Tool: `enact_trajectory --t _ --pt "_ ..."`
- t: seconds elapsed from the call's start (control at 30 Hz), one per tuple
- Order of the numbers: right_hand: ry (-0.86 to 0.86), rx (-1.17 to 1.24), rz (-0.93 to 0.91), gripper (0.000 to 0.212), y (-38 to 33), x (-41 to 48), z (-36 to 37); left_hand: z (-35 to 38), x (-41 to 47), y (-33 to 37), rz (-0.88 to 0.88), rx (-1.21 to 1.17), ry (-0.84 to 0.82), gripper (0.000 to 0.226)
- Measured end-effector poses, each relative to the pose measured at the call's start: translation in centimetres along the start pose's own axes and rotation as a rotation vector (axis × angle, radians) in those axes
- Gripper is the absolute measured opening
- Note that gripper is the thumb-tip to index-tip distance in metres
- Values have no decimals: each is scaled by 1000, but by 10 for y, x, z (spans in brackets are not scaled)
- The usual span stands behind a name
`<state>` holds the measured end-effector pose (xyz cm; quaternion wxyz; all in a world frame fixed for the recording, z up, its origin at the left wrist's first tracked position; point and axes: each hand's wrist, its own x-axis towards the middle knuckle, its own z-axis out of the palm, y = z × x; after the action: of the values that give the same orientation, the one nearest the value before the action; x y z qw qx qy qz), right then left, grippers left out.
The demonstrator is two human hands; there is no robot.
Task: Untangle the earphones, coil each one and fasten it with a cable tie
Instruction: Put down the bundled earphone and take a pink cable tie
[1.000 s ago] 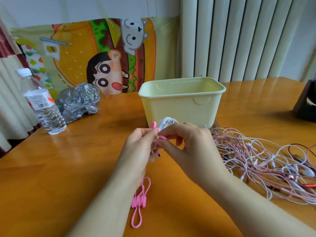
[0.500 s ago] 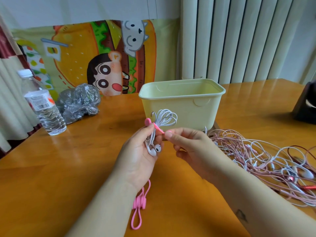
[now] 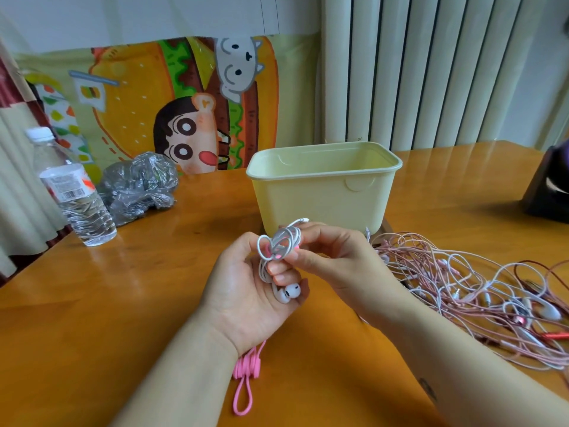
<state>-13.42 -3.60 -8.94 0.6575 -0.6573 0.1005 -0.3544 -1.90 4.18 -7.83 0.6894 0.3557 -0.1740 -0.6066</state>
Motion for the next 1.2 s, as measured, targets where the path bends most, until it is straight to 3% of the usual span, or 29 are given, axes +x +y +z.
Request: enact_trajectory --t 0.2,0.33,0.4,0.5,0.7,0.97,1.1,1.2 --pt "-23 -23 -15 17 -8 -1 0 -3 -1 2 -159 -21 -133 23" --pt "-9 -76 2 16 -11 -1 -1 -12 3 2 -216 -32 -250 14" --pt "36 -85 9 14 -12 0 -2 -11 5 1 -157 23 -223 21" --pt "154 -124 -4 8 -13 2 -6 -6 6 -1 81 278 -94 36" --pt "211 -63 -15 3 -16 4 -11 -5 8 -10 434 677 -63 34" --pt "237 -42 3 24 -14 5 -12 -5 9 -13 438 653 4 24" --pt "216 -79 16 23 -12 6 -13 -5 8 -12 430 658 -6 27" --pt "151 -47 35 36 -12 5 -12 -6 7 -9 408 568 23 26"
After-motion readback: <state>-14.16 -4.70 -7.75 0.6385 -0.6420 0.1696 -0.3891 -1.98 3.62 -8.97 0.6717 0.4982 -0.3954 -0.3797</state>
